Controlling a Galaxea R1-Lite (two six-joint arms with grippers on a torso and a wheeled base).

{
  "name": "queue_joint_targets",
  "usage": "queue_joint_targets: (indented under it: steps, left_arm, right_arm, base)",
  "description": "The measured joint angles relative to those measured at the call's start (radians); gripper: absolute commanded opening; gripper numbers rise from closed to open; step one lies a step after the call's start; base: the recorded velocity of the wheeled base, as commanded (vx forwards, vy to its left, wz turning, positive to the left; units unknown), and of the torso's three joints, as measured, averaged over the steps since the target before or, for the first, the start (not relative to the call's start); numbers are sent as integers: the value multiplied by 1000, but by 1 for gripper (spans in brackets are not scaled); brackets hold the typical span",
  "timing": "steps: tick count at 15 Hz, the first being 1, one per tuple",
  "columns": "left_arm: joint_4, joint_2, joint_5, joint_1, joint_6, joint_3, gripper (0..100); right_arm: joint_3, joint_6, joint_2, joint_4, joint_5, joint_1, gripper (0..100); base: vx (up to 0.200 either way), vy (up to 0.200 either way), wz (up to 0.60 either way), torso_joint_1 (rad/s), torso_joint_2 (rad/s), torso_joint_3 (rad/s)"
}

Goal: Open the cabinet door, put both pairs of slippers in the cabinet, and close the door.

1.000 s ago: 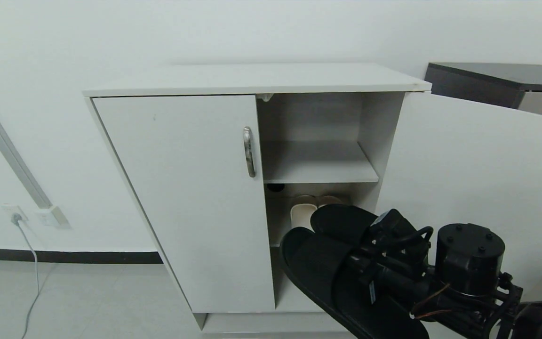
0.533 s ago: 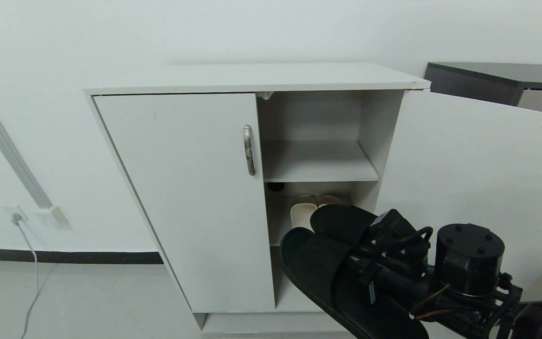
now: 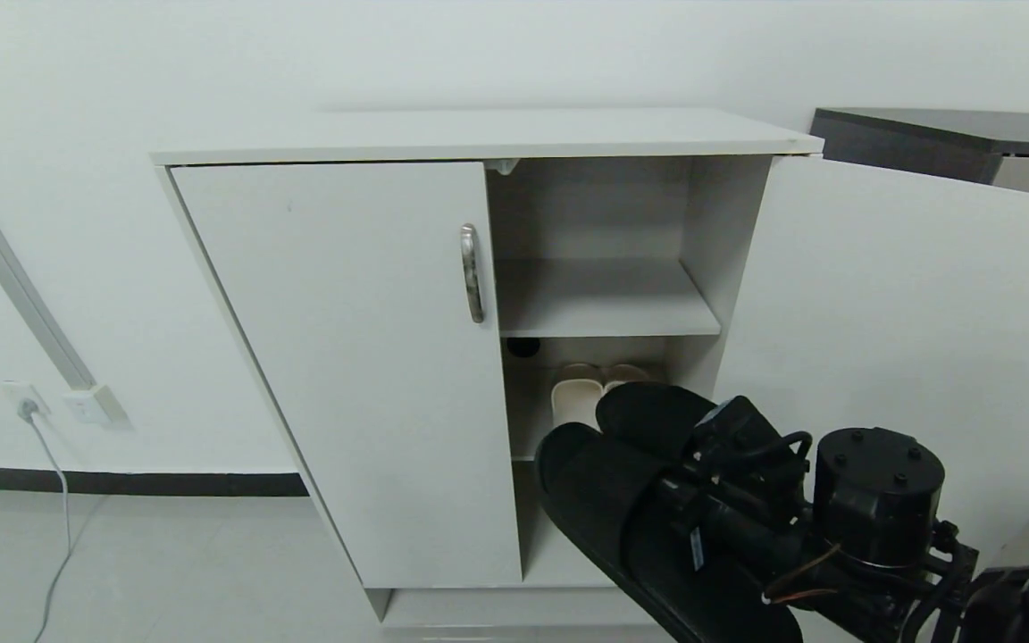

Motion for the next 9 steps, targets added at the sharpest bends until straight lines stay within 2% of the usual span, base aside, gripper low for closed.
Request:
queue_joint_targets:
  steps: [2,5,7,9]
  left_arm:
    - [0,0,0,0,0,0,0]
    - [0,0,0,0,1,0,0]
    - [0,0,0,0,1,0,0]
    - [0,0,0,0,1,0,0]
  right_arm:
    - [-57,48,9,62,-130,35,0]
    - [-185,172,18,277,-352,87,0]
    - [-266,238,16,386,-458,113,0]
    - [-391,332,0,611,-554,138,0]
  base:
    - [0,0,0,0,0,0]
    - [0,0,0,0,0,0]
    - [0,0,0,0,0,0]
    - [0,0,0,0,0,0]
